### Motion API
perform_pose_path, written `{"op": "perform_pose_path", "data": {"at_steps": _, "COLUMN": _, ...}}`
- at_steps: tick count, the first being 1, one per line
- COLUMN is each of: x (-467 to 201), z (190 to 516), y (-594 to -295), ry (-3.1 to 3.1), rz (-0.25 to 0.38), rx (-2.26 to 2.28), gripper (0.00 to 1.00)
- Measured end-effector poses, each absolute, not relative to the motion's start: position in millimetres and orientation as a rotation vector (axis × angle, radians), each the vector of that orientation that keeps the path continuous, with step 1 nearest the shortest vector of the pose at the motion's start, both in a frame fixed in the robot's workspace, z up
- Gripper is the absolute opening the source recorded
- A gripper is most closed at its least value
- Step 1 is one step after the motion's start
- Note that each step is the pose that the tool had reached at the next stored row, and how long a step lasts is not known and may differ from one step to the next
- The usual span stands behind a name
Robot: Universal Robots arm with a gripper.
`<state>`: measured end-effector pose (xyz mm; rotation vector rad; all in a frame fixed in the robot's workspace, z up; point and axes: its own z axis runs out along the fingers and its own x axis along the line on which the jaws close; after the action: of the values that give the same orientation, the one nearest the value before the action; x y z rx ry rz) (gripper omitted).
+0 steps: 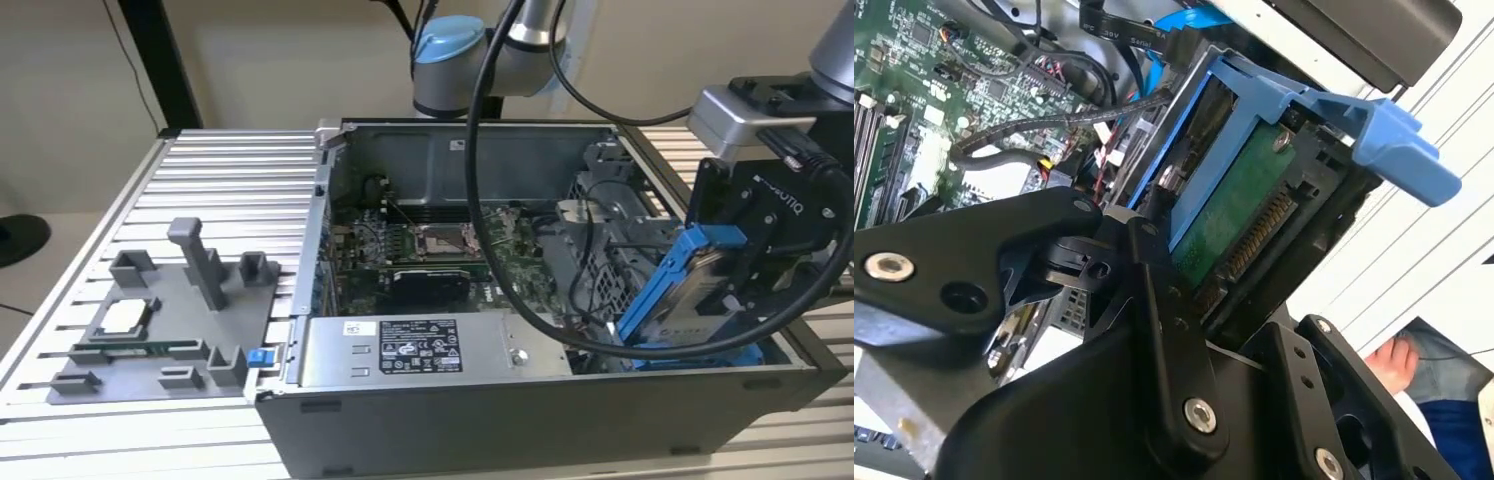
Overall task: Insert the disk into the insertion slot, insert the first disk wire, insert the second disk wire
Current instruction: 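Insert the disk into the insertion slot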
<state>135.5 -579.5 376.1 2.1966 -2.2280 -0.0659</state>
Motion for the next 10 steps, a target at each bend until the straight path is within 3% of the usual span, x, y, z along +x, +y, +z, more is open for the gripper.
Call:
{"op": "perform_pose_path", "data": {"at_steps": 1, "x": 135.5, "z": 376.1, "y": -579.5, "ry": -2.228, "rz": -0.066, "rx": 2.197, "gripper": 0.00}}
{"op": "perform_pose_path", "data": {"at_steps": 2, "x": 135.5, "z": 376.1, "y": -579.5, "ry": -2.228, "rz": -0.066, "rx": 2.197, "gripper": 1.00}}
{"op": "perform_pose_path", "data": {"at_steps": 10, "x": 135.5, "z": 376.0, "y": -579.5, "ry": -2.228, "rz": -0.066, "rx": 2.197, "gripper": 1.00}}
